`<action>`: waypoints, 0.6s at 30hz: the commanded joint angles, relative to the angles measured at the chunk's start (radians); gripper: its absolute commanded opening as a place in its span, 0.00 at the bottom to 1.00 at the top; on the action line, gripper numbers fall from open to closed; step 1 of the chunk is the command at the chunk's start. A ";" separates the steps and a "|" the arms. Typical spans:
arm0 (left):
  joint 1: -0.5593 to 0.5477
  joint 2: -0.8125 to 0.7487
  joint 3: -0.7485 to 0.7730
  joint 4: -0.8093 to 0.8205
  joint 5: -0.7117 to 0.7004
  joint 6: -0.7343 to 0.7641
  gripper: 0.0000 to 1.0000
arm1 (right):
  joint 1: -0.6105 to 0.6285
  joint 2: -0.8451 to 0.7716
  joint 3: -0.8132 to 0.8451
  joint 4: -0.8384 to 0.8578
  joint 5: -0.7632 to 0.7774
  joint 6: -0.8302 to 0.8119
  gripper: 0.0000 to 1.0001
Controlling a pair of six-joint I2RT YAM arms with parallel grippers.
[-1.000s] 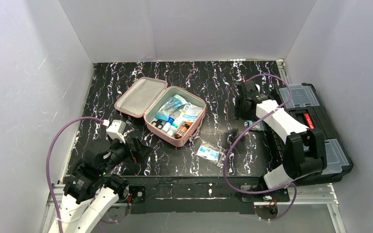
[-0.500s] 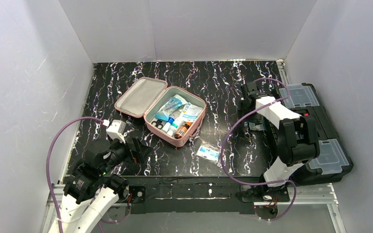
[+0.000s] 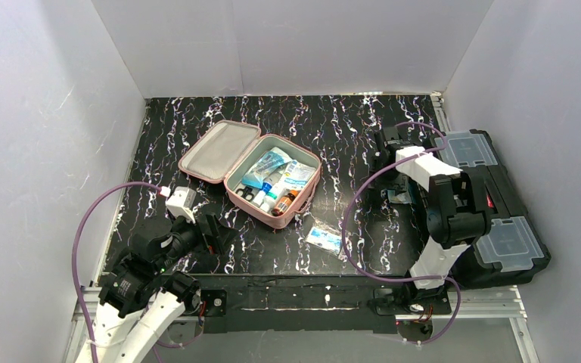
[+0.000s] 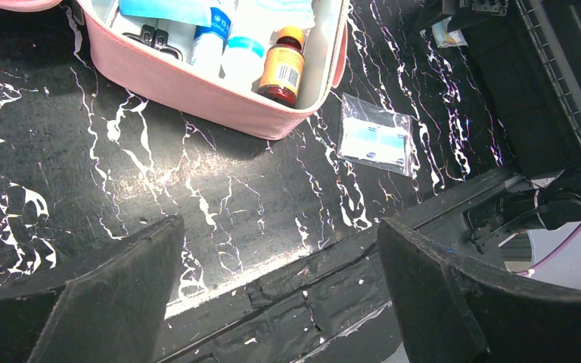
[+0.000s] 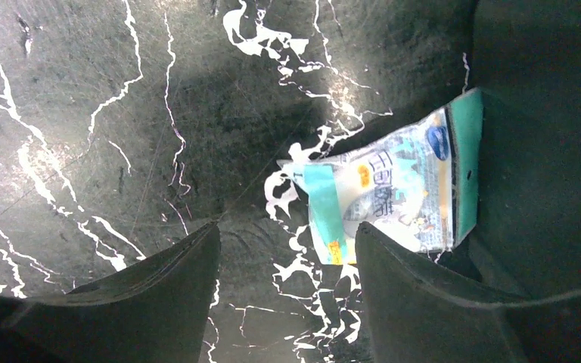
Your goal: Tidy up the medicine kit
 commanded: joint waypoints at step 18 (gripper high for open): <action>0.005 -0.001 0.004 -0.003 -0.003 0.003 0.99 | -0.006 0.088 0.019 0.020 -0.328 -0.024 0.56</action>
